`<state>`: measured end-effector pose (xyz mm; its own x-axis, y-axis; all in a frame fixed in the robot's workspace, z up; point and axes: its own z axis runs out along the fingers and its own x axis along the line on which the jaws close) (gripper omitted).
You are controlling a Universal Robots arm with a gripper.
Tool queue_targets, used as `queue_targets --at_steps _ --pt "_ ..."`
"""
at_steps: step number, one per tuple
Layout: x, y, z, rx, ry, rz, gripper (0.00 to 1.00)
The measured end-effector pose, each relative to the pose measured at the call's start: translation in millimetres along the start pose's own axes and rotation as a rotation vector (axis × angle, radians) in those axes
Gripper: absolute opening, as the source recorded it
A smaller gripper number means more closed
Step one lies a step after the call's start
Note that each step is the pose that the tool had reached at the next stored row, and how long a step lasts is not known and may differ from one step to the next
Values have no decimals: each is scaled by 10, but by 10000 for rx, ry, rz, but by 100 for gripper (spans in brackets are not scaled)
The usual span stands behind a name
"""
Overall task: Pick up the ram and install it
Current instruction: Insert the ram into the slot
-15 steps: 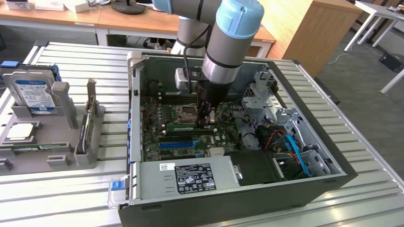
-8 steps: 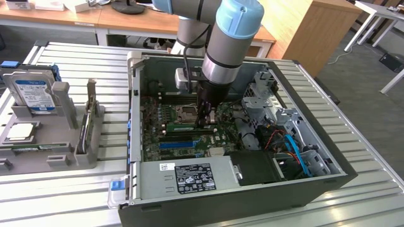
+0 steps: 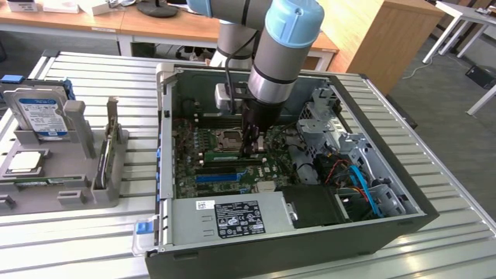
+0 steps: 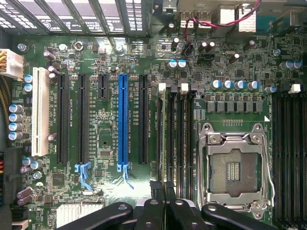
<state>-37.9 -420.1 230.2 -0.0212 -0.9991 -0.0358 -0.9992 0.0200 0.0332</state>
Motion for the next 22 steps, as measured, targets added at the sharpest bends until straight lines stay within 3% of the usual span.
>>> queue_targets --at_steps 22 --pt "-7 0 0 4 -4 134 12"
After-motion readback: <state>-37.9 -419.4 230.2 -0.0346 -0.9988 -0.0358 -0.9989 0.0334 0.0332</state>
